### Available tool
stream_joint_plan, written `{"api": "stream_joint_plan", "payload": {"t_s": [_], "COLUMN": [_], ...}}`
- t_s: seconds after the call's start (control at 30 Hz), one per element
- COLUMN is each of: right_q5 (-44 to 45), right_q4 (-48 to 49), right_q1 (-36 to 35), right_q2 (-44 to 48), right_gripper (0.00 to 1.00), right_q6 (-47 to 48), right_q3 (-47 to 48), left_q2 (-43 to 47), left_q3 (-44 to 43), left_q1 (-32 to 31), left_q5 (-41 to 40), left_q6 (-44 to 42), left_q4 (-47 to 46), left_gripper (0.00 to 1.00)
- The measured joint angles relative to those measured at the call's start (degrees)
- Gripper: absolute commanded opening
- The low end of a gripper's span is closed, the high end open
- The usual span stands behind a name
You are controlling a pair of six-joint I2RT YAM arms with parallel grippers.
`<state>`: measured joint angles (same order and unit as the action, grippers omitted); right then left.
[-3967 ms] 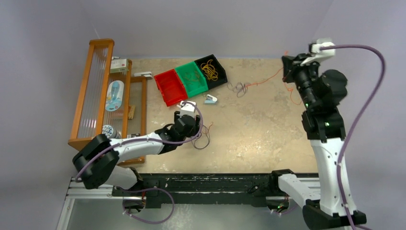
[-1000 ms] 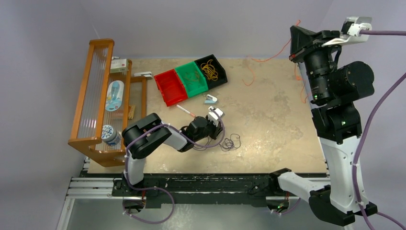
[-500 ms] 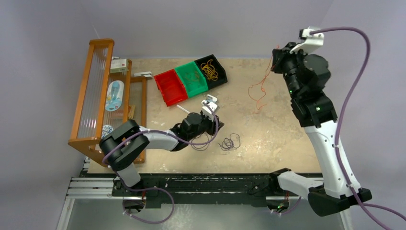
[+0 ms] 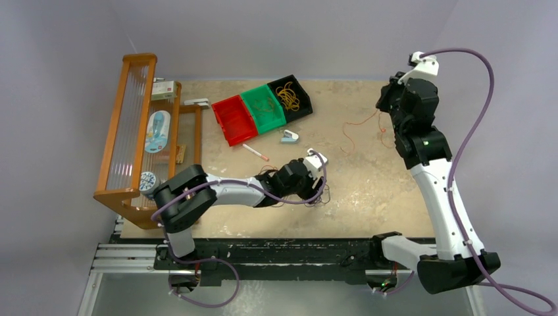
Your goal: Untangle the cables
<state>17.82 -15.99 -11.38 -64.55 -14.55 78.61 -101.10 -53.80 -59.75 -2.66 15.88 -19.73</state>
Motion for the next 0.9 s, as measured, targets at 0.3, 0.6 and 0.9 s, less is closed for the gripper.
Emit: {"api": "stream_joint_plan", "payload": {"t_s": [0.3,0.6,0.9], "right_q5": [-3.0,-5.0,-13.3], "right_q4": [0.0,0.8,4.3], "right_q1": [2.4,2.4,2.5], "right_q2": [0.0,0.0,-0.1], "right_gripper": [0.00,0.00,0.00], "right_q6": [-0.9,-1.0,-0.9], "right_q3": [-2.3,-3.1,-5.7], "left_q2": [-6.3,-6.7,-3.6], "left_q3": [-3.8,-5.2,-5.1], "left_q1": [-1.5,-2.1,-2.2], "left_q5": [-5.7,-9.0,-17.3], "left_q6": [-3.3,-5.0,-3.3], "left_q4": [9.6,13.2,19.5], "left_gripper": [0.66,0.26,0.07]}}
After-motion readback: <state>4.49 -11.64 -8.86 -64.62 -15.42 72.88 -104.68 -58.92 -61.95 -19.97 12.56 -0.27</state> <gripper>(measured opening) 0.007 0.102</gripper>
